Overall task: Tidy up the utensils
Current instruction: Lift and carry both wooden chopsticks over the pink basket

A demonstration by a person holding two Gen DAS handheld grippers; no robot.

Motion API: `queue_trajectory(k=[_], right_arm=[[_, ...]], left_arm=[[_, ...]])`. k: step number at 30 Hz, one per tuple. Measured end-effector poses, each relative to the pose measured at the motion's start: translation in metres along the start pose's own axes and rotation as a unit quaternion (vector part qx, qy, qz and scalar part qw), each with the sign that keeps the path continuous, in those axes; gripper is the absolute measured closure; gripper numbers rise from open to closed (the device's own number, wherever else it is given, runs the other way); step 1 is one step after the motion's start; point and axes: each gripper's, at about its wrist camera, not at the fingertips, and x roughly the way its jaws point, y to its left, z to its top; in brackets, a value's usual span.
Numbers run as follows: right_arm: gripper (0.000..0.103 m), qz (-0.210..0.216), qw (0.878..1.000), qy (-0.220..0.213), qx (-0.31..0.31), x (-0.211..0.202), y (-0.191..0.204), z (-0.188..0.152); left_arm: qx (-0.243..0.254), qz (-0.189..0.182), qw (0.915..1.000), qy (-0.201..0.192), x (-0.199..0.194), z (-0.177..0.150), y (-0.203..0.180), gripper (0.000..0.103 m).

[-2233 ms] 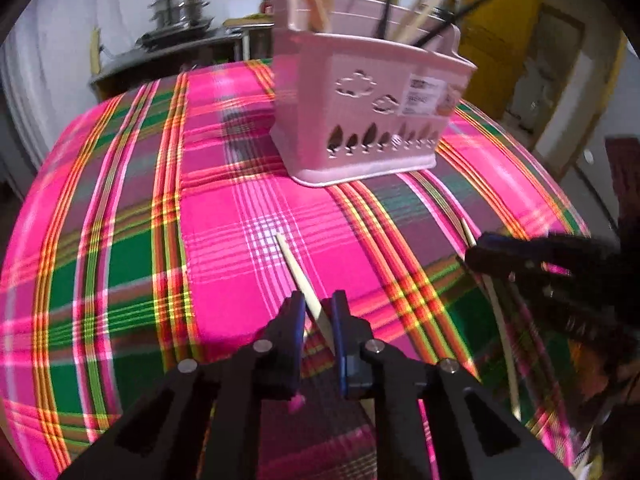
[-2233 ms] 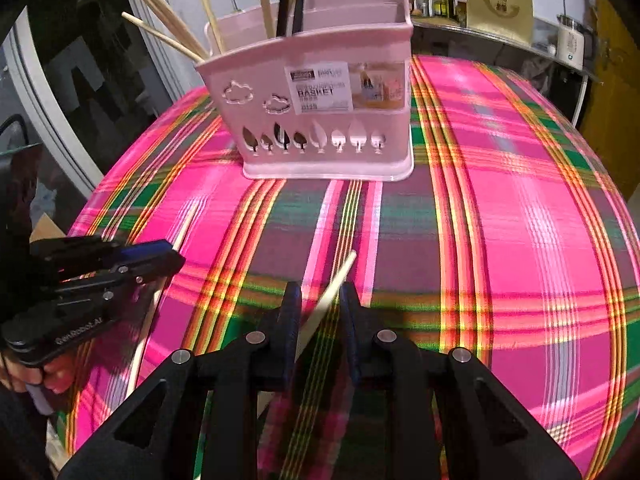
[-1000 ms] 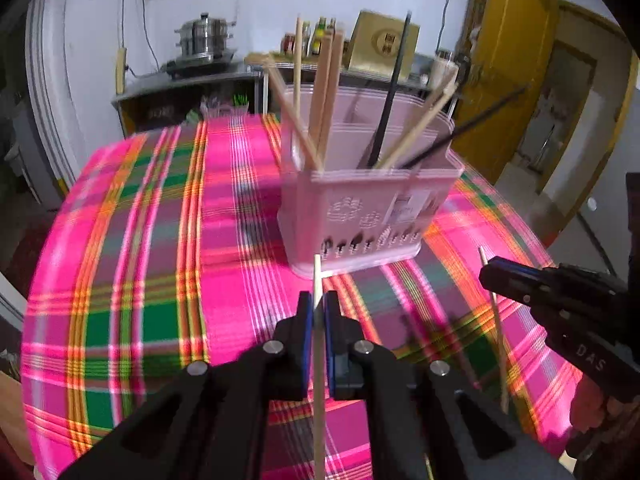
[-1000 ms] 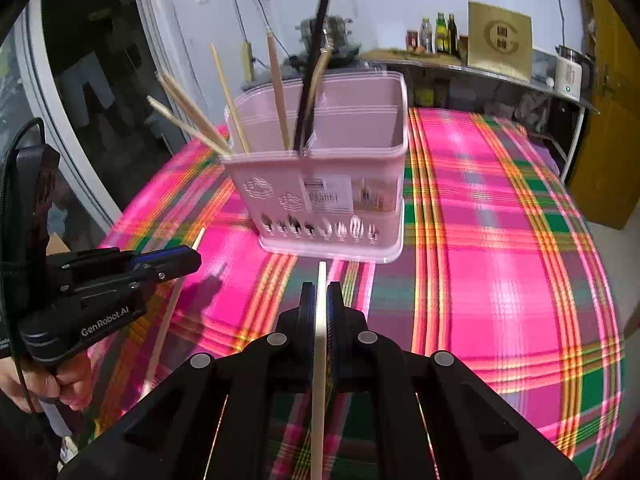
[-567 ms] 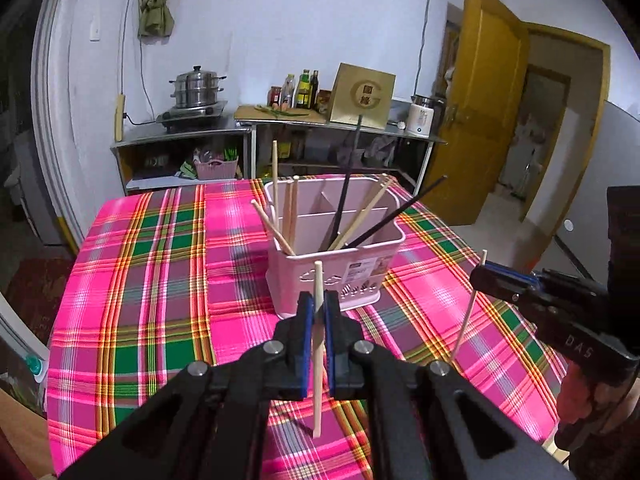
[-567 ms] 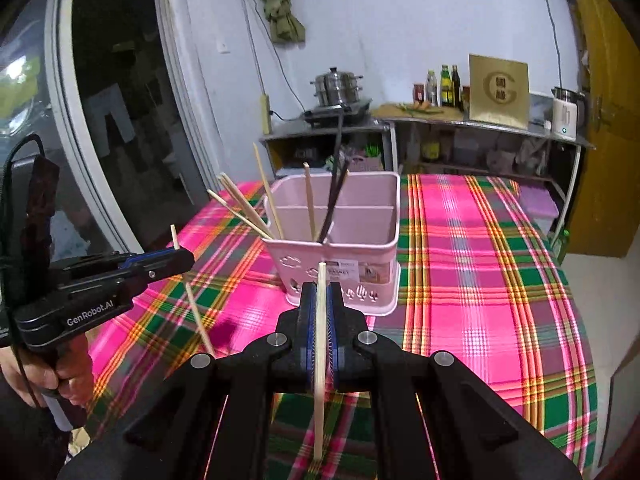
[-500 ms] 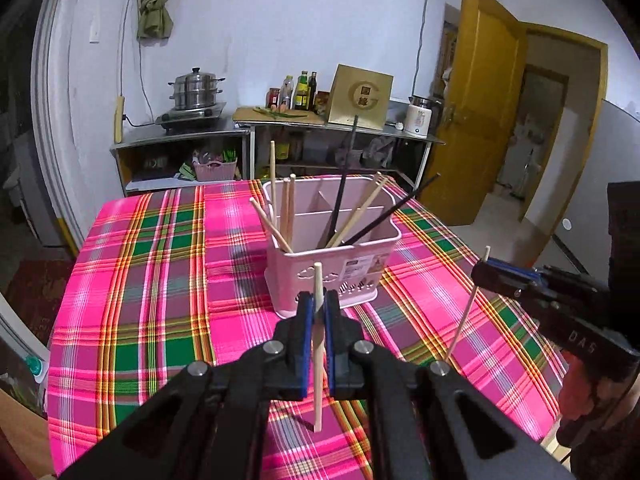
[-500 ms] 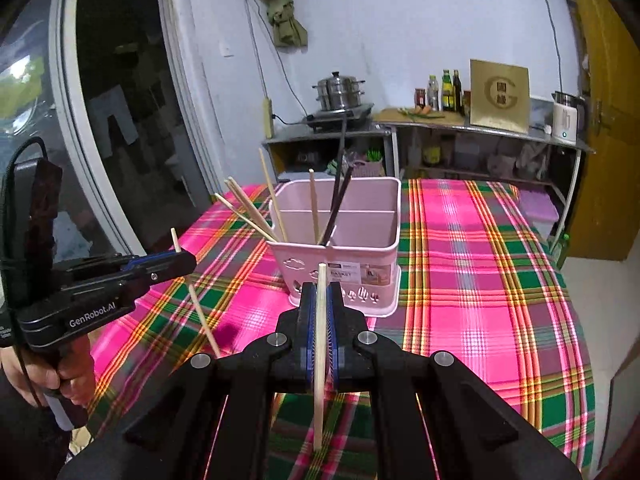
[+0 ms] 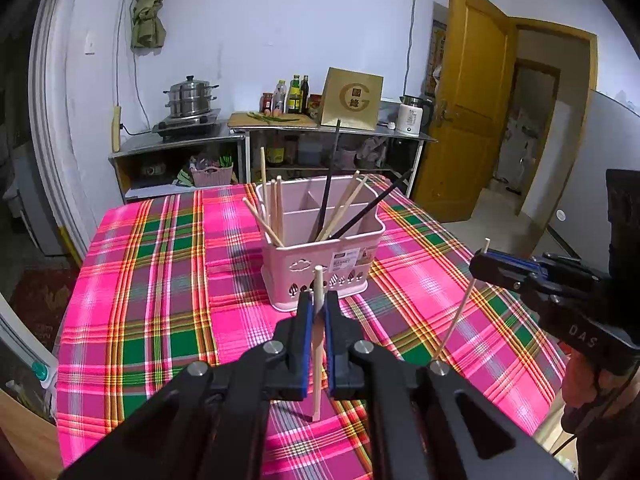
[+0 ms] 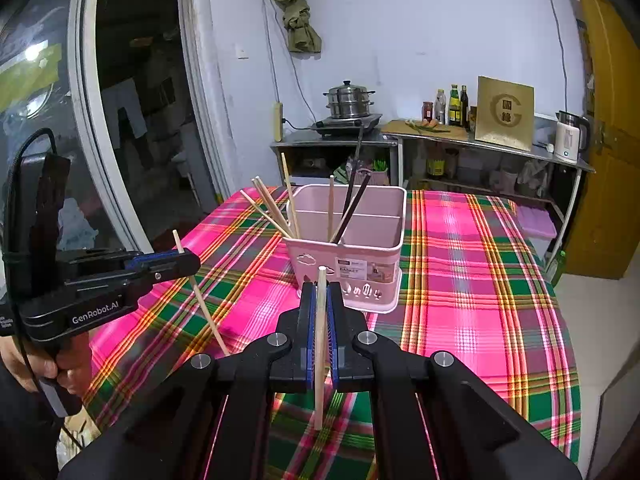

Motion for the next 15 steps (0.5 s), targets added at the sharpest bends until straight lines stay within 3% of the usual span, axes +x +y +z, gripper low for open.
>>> queue_trajectory(k=[15], right_arm=[[0.098, 0.013, 0.997, -0.071, -0.014, -0.017, 0.008, 0.054]], left_arm=[[0.015, -0.005, 0.999, -0.042, -0.019, 0.058, -0.004, 0.097]])
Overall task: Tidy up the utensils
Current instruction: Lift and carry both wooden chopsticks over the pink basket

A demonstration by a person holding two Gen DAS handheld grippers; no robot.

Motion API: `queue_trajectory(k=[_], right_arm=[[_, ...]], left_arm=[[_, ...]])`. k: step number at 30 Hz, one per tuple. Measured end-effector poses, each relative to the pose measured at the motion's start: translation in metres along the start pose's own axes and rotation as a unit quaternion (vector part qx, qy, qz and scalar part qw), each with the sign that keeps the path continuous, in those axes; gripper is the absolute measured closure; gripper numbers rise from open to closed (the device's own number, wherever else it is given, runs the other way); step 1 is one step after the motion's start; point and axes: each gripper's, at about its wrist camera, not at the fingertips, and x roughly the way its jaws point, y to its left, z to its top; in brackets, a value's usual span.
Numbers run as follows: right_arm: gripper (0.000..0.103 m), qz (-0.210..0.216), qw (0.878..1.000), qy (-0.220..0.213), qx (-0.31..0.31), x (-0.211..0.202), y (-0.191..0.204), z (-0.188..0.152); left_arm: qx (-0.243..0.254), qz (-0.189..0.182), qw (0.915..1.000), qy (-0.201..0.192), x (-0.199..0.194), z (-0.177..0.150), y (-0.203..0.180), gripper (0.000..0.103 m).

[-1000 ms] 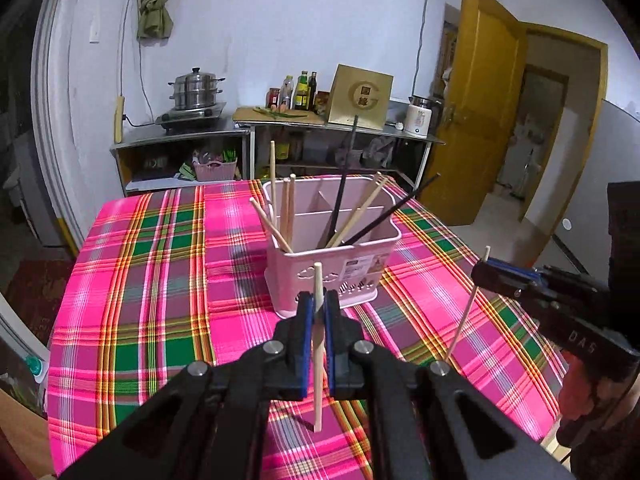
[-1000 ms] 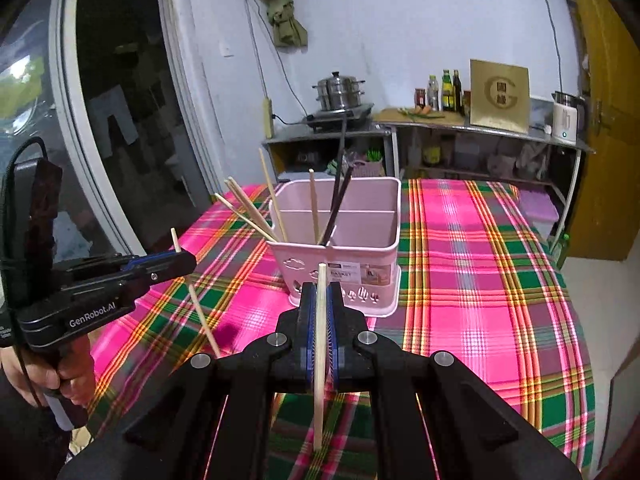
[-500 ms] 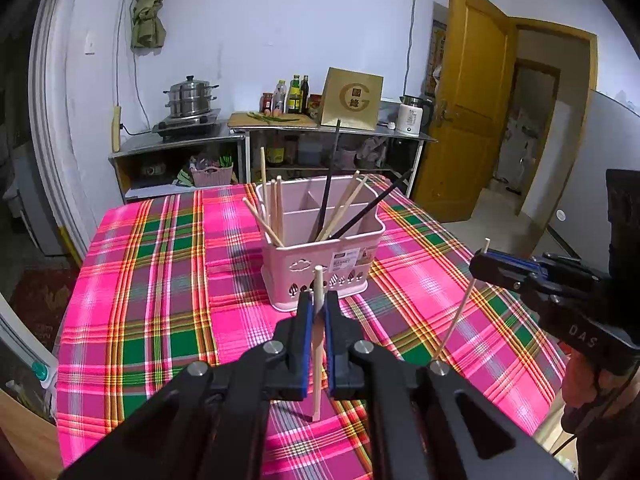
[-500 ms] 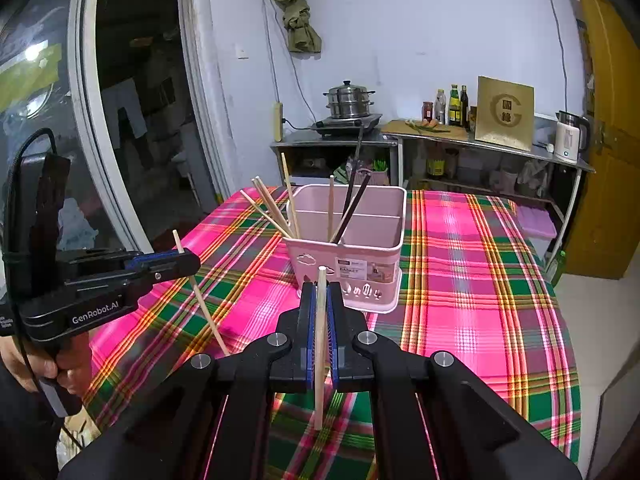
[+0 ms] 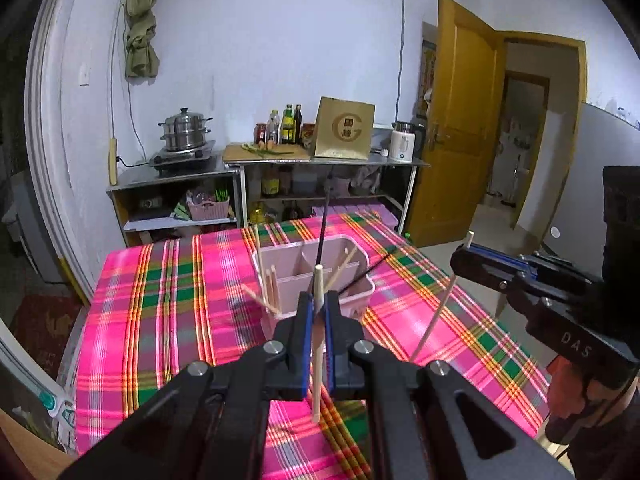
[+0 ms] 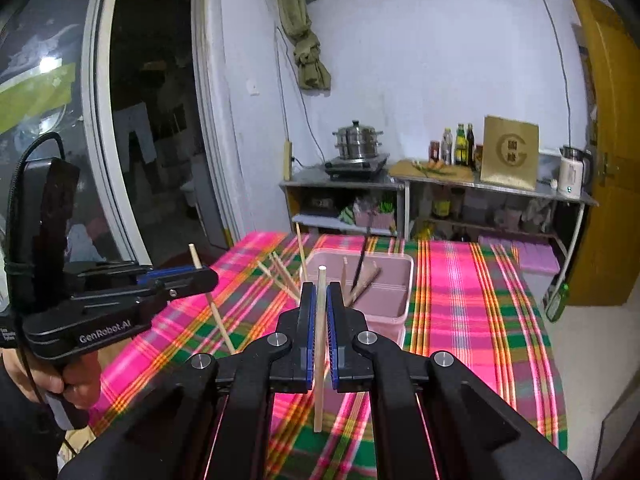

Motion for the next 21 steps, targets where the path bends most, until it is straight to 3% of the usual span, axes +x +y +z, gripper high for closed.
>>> queue_trajectory(k=[11, 21], right_arm=[[0.098, 0.014, 0.999, -0.043, -0.001, 0.02, 0.004, 0.042], [0.098, 0.007, 0.998, -0.068, 0.011, 0.052, -0.009, 0.065]], left_arm=[[0.007, 0.002, 0.9994, -0.033, 0.013, 0.05, 0.009, 0.097], [0.013, -0.008, 0.9987, -0.048, 0.045, 0.077, 0.018, 0.097]])
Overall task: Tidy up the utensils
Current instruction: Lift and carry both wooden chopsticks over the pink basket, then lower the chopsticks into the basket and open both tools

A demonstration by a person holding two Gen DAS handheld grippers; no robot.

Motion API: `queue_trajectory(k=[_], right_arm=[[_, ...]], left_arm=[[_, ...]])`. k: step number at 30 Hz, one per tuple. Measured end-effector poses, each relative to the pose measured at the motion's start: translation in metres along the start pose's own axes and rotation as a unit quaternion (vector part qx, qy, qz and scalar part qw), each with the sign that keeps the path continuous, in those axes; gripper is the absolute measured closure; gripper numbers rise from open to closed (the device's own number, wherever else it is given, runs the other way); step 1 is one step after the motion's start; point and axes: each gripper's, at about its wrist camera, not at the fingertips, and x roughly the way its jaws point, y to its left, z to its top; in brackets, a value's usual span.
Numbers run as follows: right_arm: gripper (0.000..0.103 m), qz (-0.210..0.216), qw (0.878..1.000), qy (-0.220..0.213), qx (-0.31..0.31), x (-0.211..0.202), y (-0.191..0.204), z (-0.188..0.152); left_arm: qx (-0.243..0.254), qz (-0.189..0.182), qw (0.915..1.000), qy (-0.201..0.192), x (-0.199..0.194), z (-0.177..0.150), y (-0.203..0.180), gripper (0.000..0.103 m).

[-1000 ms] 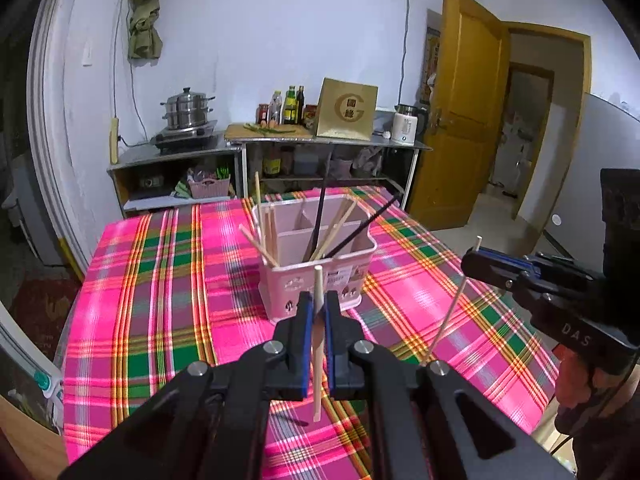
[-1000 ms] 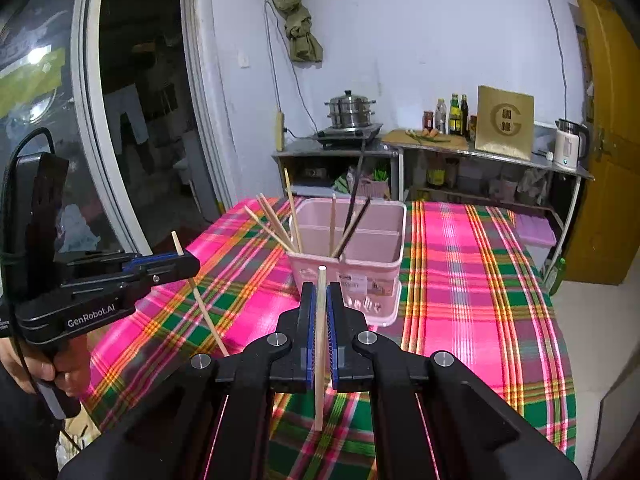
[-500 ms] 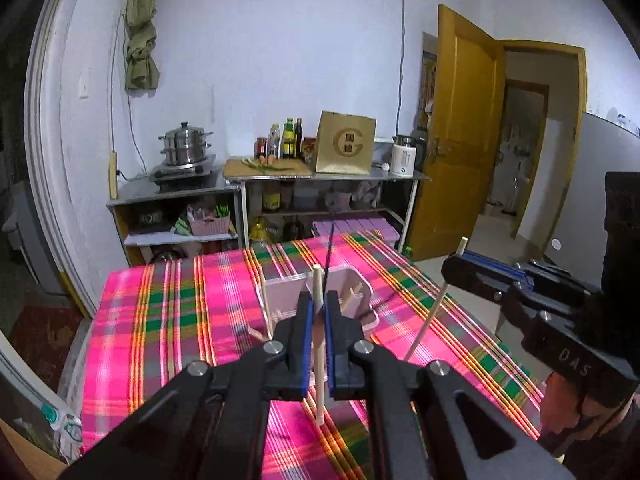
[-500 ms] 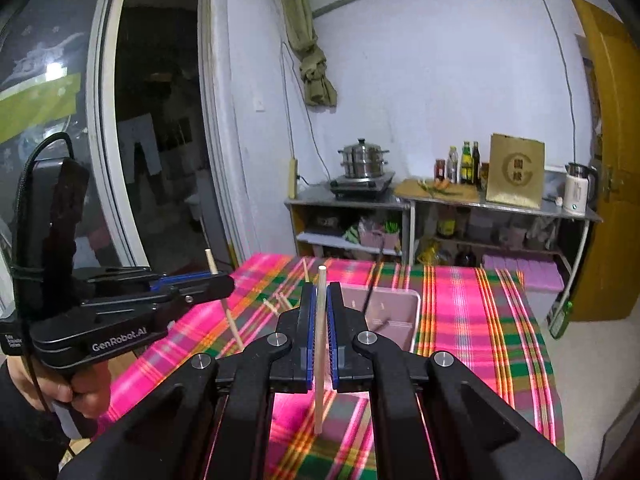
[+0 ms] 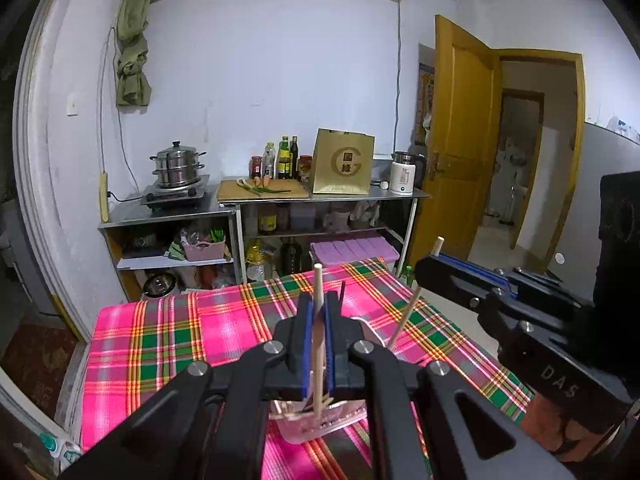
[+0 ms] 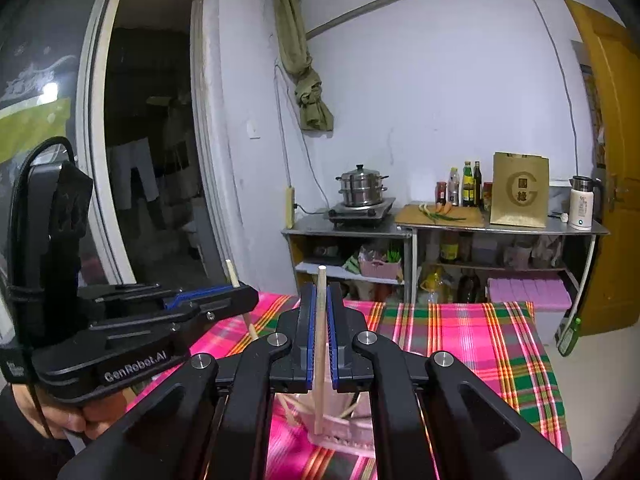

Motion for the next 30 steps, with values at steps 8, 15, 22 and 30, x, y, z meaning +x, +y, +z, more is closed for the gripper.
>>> queue_trajectory(k=[8, 15, 22, 30], right_arm=[[0.098, -0.008, 1.0, 0.002, -0.004, 0.03, -0.006, -0.004], [0.098, -0.018, 1.0, 0.021, -0.01, 0.056, -0.009, -0.024], [0.098, -0.024, 0.999, 0.044, -0.004, 0.071, -0.017, -0.04], [0.098, -0.021, 0.997, 0.077, -0.011, 0.081, -0.018, -0.055]], left_arm=[[0.0, -0.001, 1.0, 0.001, 0.022, -0.005, 0.008, 0.097], [-0.002, -0.001, 0.9999, 0.012, 0.039, -0.019, 0.013, 0.097], [-0.004, 0.0, 0.9992, 0.04, 0.06, -0.037, 0.015, 0.097], [-0.002, 0.001, 0.9971, 0.076, 0.075, -0.055, 0.013, 0.097]])
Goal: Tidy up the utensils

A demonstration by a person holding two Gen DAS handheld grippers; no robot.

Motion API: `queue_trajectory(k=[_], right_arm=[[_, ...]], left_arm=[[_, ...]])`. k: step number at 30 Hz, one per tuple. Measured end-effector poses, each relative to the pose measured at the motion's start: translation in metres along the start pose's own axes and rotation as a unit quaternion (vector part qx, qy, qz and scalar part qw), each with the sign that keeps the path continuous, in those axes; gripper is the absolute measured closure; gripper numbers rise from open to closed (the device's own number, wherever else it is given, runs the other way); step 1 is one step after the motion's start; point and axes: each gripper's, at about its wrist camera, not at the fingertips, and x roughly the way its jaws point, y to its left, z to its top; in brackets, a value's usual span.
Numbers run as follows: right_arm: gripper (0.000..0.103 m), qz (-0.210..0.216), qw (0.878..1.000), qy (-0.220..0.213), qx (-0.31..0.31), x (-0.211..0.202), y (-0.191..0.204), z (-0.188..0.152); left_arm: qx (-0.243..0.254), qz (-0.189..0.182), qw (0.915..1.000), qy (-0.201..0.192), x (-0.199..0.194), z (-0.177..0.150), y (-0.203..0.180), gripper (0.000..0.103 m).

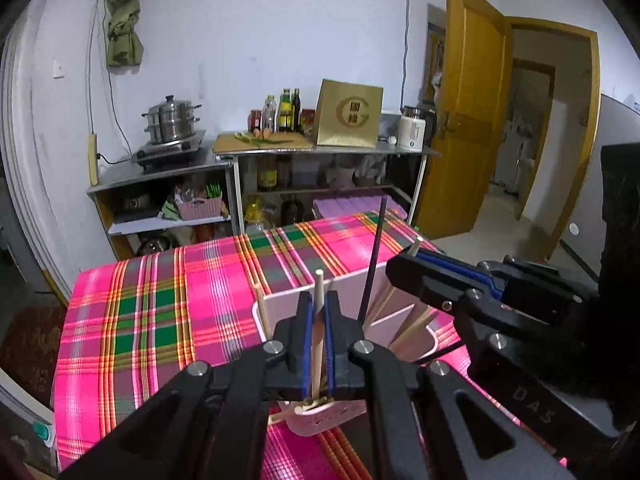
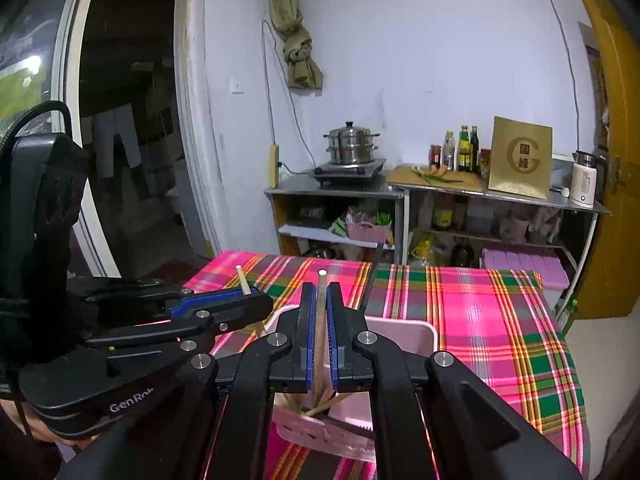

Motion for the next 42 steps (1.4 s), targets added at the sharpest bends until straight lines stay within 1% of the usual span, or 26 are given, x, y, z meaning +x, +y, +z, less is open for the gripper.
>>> queue_trajectory(k=[5, 10, 11, 12, 13, 14, 18, 24, 27, 34, 42], right_arm=[[0.098, -0.005, 1.0, 0.016, 0.0, 0.005, -0.003, -0.004], [0.098, -0.005, 0.999, 0.03, -0.013, 0.004, 0.001, -0.002], [0.096, -0.005, 0.999, 0.031, -0.013, 0.003, 0.001, -0.002], [0.087, -0.006, 0.999, 0.03, -0.013, 0.002, 0.002, -0.003], [0.083, -0.006, 1.0, 0.027, -0.011, -0.002, 0.002, -0.002], [0.081, -0.005, 1.0, 0.025, -0.009, -0.004, 0.002, -0.002], [0.081, -0.004, 1.0, 0.016, -0.009, -0.016, 0.002, 0.001], [0.079, -0.003, 1.0, -0.004, -0.006, -0.05, 0.006, -0.007], [0.074, -0.006, 1.0, -0.009, -0.006, -0.067, 0.008, -0.015], [0.073, -0.008, 1.0, -0.019, 0.012, -0.114, 0.011, -0.049], [0.073, -0.006, 1.0, -0.011, 0.024, -0.154, 0.02, -0.102]], left_arm=[[-0.001, 0.002, 0.9997, 0.023, 0.011, -0.008, 0.0, 0.097], [-0.004, 0.002, 0.9997, 0.024, 0.009, -0.008, 0.001, 0.097], [-0.003, 0.002, 0.9998, 0.022, 0.007, -0.009, 0.0, 0.097], [-0.004, 0.0, 0.9998, 0.02, 0.006, -0.008, -0.001, 0.096], [-0.006, -0.002, 0.9998, 0.02, 0.004, -0.008, 0.0, 0.095], [-0.009, -0.003, 0.9998, 0.019, 0.002, -0.008, 0.001, 0.093], [-0.014, -0.001, 0.9999, 0.006, -0.013, -0.009, 0.001, 0.083], [-0.026, -0.004, 0.9995, -0.017, -0.046, -0.021, 0.0, 0.077], [-0.032, 0.004, 0.9992, -0.024, -0.062, -0.033, -0.003, 0.076], [-0.051, 0.02, 0.9978, -0.038, -0.098, -0.073, -0.01, 0.073], [-0.058, 0.02, 0.9974, -0.037, -0.121, -0.132, -0.033, 0.072]])
